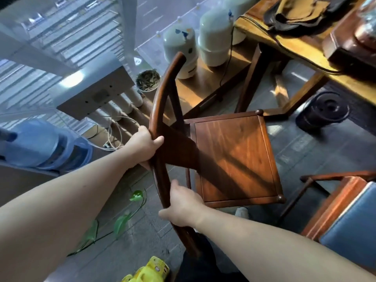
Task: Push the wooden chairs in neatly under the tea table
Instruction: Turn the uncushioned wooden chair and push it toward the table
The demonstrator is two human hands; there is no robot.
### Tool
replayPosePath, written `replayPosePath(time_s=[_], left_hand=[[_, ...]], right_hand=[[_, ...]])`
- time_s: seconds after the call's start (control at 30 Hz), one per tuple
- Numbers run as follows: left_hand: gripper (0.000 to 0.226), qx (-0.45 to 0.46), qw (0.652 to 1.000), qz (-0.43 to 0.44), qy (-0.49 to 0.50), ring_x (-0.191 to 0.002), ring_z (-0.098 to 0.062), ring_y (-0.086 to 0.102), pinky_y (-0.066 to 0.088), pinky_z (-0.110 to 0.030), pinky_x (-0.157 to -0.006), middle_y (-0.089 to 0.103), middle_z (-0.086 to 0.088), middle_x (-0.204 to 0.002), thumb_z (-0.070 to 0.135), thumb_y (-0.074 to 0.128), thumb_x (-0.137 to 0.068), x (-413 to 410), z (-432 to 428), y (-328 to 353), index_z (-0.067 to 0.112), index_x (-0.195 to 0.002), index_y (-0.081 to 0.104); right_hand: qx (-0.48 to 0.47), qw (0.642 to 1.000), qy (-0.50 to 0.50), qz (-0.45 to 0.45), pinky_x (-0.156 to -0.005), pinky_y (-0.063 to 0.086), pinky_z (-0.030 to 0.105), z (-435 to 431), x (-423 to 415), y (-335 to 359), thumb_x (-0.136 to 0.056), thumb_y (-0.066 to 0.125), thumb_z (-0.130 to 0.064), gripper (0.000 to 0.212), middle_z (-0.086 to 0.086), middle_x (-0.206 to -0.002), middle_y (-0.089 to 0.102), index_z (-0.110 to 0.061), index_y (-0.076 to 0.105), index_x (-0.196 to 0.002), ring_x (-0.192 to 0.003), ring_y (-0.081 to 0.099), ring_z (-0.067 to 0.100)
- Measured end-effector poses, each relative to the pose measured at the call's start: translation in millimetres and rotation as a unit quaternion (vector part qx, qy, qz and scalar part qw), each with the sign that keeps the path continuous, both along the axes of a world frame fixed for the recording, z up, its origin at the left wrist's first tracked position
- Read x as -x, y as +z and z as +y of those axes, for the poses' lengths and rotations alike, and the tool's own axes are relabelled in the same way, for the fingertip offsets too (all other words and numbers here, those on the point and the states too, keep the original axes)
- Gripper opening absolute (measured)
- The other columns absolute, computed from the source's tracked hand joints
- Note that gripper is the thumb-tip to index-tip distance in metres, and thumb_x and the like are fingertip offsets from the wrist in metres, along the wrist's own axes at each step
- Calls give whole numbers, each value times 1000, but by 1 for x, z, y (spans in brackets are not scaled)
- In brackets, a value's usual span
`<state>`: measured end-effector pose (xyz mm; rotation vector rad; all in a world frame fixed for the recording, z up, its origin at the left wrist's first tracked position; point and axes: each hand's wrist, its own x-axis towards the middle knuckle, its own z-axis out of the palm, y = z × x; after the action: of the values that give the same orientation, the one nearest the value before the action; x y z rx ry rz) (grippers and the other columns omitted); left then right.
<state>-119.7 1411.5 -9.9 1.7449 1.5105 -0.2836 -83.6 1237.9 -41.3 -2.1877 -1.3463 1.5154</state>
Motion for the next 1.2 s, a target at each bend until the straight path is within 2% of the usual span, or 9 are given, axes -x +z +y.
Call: replayPosePath(time_s=[0.1, 0.23, 0.47, 0.57, 0.7, 0.8, 1.0, 1.13, 1.2], left_hand=[[40, 39, 997, -56, 38, -60, -35, 71, 58, -48, -45, 59, -23, -101, 34, 62, -93, 6, -33, -4, 8, -110, 36], [38, 65, 990, -98, 75, -61, -33, 71, 57, -45, -43, 60, -23, -100, 29, 65, -91, 7, -80, -8, 8, -105, 37], [43, 116, 972, -136, 153, -59, -36, 71, 58, -55, -51, 61, -25, -97, 24, 67, -91, -12, -177, -11, 6, -111, 33], [42, 135, 963, -144, 182, -57, -36, 71, 59, -50, -50, 62, -21, -86, 24, 65, -93, -23, -212, -12, 6, -112, 32], [41, 172, 948, -160, 216, -60, -37, 71, 59, -46, -51, 65, -22, -82, 24, 63, -94, -41, -260, -11, 9, -114, 31], [43, 210, 928, -181, 248, -66, -39, 72, 59, -46, -52, 68, -26, -92, 23, 64, -93, -57, -291, -15, 8, -120, 33], [51, 270, 902, -206, 268, -78, -42, 72, 60, -49, -58, 67, -27, -108, 26, 66, -92, -76, -328, -29, 2, -127, 37], [52, 261, 931, -146, 210, -75, -43, 72, 60, -48, -61, 69, -27, -96, 40, 64, -91, -75, -323, -17, 3, -122, 43], [59, 222, 967, -64, 107, -69, -39, 72, 60, -49, -65, 70, -24, -87, 57, 57, -88, -67, -312, -6, 4, -113, 49]], right_hand=[[17, 999, 21, -19, -84, 46, 41, -36, -7, 3, -79, 69, -42, 80, 11, -124, 57, -14, 24, -138, -112, 56, 33], [32, 998, 43, -39, -70, 42, 37, -83, -26, 9, -74, 70, -45, 54, 7, -105, 61, -20, 35, -106, -98, 60, 33], [37, 989, 129, -58, -64, 44, 37, -173, -76, 13, -68, 68, -39, 46, -1, -84, 53, -22, 37, -97, -81, 57, 29], [37, 984, 159, -64, -63, 45, 36, -201, -98, 16, -70, 70, -40, 49, 2, -89, 55, -19, 38, -102, -83, 57, 29], [40, 981, 177, -72, -73, 53, 41, -245, -132, 21, -73, 67, -36, 68, 8, -109, 60, -14, 36, -129, -95, 58, 30], [51, 980, 171, -88, -68, 55, 44, -275, -155, 23, -71, 66, -34, 65, 7, -94, 62, -18, 38, -128, -82, 60, 29], [56, 978, 141, -146, -53, 44, 33, -316, -186, 25, -69, 63, -26, 51, -1, -75, 56, -25, 45, -117, -66, 54, 20], [47, 982, 125, -134, -58, 49, 35, -325, -189, 19, -71, 58, -22, 37, -2, -77, 59, -27, 43, -104, -68, 56, 19], [42, 983, 120, -129, -55, 47, 34, -326, -187, 18, -74, 58, -26, 32, -3, -77, 57, -26, 42, -101, -66, 54, 17]])
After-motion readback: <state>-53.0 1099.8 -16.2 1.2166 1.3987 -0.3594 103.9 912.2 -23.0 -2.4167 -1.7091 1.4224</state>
